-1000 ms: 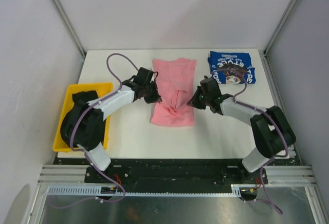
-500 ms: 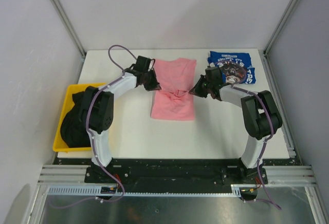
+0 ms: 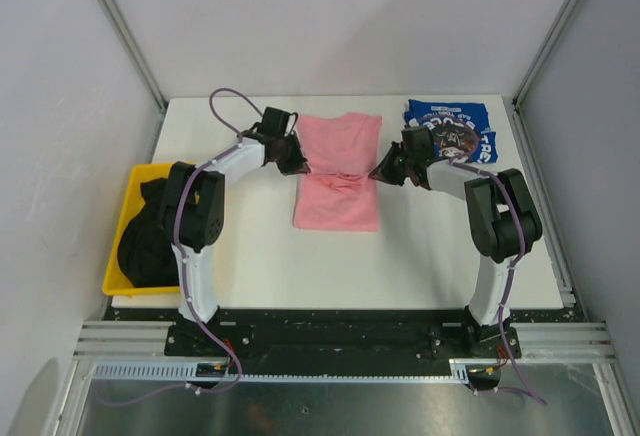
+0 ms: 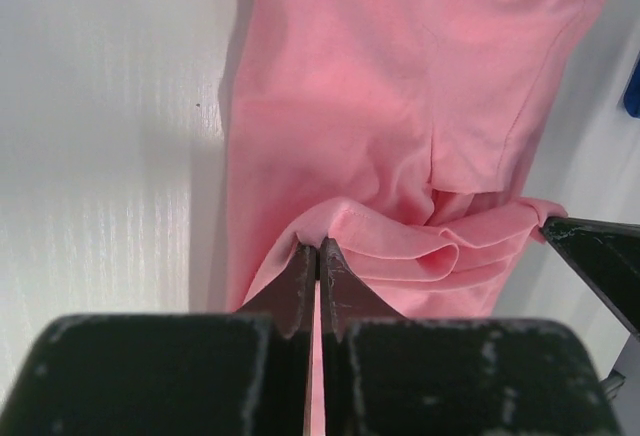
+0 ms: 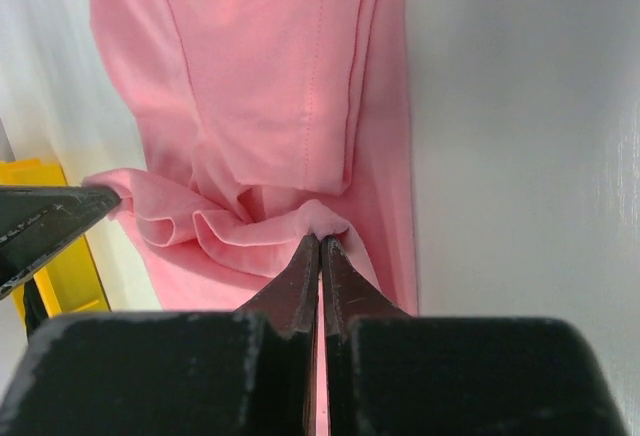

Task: Fold and stack the t-shirts
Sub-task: Fold the folded rectangular tshirt in 1/3 of the way

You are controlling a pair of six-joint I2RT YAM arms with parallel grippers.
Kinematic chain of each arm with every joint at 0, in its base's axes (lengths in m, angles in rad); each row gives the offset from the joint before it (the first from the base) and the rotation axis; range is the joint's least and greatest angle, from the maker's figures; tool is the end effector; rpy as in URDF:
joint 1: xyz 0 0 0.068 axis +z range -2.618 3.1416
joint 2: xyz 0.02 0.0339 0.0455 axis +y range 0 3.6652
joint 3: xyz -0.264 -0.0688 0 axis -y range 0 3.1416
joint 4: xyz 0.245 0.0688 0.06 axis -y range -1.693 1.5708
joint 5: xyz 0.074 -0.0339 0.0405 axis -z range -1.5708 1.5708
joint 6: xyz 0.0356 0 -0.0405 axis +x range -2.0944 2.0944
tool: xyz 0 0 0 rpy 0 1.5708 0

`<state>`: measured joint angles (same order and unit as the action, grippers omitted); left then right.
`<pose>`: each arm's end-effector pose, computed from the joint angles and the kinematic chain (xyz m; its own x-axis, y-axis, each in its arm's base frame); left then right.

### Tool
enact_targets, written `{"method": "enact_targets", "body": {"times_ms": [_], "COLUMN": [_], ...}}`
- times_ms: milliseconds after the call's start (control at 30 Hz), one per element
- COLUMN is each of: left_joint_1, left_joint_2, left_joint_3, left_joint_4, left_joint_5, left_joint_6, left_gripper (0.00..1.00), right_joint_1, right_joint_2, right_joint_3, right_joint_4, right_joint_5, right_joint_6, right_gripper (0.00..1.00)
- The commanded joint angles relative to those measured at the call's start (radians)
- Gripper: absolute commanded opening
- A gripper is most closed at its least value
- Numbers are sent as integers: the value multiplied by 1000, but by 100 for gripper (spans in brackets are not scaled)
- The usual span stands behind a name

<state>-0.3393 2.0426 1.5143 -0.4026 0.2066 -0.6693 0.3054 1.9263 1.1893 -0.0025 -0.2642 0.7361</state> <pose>0.4189 -0.1556 0.1897 -0.8670 -0.3379 -0.3662 -0.1233 0.8575 -0.4995 0.3918 0.1333 0.1677 -0.7947 0.4290 -0.4294 0.0801 0.7753 0.6265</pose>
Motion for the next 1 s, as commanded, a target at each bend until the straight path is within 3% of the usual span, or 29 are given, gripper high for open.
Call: {"method": "enact_targets", "body": {"times_ms": [0, 467, 533, 600, 700, 767, 867, 967], "left_joint_1": [16, 34, 39, 52, 67, 70, 71, 53], "left_joint_2": [13, 33, 33, 26, 1, -34, -101, -154], "left_joint_3": [48, 70, 72, 74, 80, 67, 16, -46], "left_joint_4": [18, 18, 18, 19, 19, 18, 18, 18], "left_joint_5": [19, 29, 28, 31, 50, 42, 24, 29], "left_joint_6": [35, 49, 56, 66, 103, 128, 131, 133], "left_gripper": [0, 0, 3, 13, 49, 62, 64, 49], "right_joint_1": [-14, -23, -24, -25, -23, -21, -5, 34], "right_joint_2": [15, 47, 52, 54, 45, 29, -12, -47], "right_joint_3": [52, 93, 111, 134, 170, 184, 190, 189], "right_joint_4": [20, -12, -39, -65, -109, -135, -173, -228], "right_joint_5": [-9, -8, -8, -4, 12, 28, 64, 116], "right_joint_6": [-20, -29, -36, -48, -72, -88, -116, -147], "right_gripper": [0, 0, 4, 16, 36, 43, 45, 41]}}
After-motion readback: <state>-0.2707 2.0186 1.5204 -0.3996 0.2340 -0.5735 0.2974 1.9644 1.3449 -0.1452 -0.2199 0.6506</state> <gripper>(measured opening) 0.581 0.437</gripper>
